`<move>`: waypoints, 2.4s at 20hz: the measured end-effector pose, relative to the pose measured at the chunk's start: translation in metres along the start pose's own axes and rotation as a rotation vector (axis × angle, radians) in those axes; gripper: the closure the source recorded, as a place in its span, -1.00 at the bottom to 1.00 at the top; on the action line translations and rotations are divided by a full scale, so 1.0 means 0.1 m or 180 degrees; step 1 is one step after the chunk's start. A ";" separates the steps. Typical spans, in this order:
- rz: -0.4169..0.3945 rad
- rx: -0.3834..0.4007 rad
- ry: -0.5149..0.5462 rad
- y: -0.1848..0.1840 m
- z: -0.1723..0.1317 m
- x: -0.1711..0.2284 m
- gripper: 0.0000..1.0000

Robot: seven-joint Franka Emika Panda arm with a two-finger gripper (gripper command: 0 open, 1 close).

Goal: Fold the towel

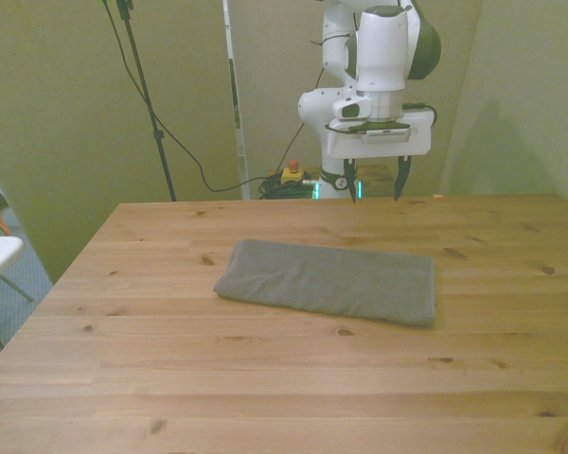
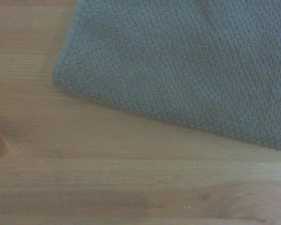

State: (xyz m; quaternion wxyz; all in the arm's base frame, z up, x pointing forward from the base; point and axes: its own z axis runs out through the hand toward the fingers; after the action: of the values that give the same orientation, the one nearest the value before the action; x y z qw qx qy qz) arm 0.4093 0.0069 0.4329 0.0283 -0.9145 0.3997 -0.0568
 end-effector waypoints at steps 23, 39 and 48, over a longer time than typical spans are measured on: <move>0.0847 -0.0547 0.0399 -1.77 0.47 0.70 -1.00; 0.0683 -0.1103 0.0679 -2.23 0.82 0.37 -1.00; 0.0604 -0.1185 0.0754 -2.26 1.02 0.41 -1.00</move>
State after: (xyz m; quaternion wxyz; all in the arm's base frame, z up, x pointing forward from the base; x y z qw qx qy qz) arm 0.6141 0.1312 0.3570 -0.1827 -0.8492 0.4879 -0.0861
